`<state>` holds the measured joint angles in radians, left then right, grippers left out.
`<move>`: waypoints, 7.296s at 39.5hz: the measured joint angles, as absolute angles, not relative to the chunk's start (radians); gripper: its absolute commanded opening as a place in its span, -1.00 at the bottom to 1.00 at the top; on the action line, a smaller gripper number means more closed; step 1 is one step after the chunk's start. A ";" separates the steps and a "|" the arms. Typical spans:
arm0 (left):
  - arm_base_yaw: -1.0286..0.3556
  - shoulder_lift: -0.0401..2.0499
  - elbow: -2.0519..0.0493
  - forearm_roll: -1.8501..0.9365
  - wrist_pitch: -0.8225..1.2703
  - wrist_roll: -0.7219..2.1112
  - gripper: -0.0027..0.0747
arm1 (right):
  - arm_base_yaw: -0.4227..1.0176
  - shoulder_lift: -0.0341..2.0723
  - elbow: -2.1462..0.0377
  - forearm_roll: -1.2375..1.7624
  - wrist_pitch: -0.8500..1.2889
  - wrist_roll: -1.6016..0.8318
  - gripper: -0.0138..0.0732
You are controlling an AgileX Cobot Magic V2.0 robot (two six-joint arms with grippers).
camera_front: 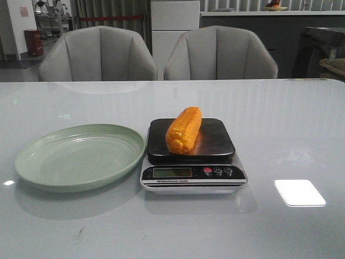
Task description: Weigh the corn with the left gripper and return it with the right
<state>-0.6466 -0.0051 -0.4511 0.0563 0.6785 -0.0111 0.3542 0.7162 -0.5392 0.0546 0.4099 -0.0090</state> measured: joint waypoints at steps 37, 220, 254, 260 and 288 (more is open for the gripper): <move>-0.647 -0.005 -0.451 0.056 0.679 -0.011 -0.61 | 0.616 1.832 -1.539 -0.080 0.935 0.680 0.65; -0.647 -0.005 -0.451 0.056 0.679 -0.011 -0.61 | 0.353 0.134 -0.221 0.126 0.185 -0.061 -0.32; -0.451 -0.005 -0.294 0.052 0.509 -0.011 -0.61 | 0.353 0.134 -0.221 0.123 0.215 -0.063 -0.32; -0.269 -0.005 -0.190 0.051 0.299 -0.011 -0.61 | 0.353 0.134 -0.221 0.123 0.215 -0.063 -0.32; -0.023 -0.005 0.007 0.049 0.000 -0.011 -0.61 | 0.353 0.134 -0.218 0.123 0.217 -0.064 -0.32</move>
<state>-0.0227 -0.0051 0.0069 0.0486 0.0000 -0.0111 0.3530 0.1337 -0.2182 0.1226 0.2168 -0.0637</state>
